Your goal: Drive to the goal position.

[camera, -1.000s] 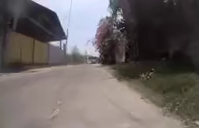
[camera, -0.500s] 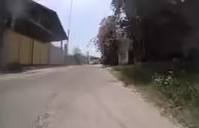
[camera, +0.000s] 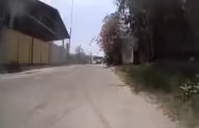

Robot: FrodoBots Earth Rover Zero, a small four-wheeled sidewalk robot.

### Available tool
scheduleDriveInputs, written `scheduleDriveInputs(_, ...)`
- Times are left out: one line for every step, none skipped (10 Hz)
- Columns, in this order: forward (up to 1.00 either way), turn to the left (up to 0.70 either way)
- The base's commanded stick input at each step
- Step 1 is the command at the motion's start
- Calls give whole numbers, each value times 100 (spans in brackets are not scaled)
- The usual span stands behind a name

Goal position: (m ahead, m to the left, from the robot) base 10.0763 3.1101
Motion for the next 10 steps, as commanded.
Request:
scheduleDriveInputs(100, 0)
scheduleDriveInputs(100, 0)
scheduleDriveInputs(100, 0)
scheduleDriveInputs(100, 0)
scheduleDriveInputs(100, 0)
scheduleDriveInputs(100, 0)
scheduleDriveInputs(100, 0)
scheduleDriveInputs(100, 0)
scheduleDriveInputs(100, 0)
scheduleDriveInputs(100, 0)
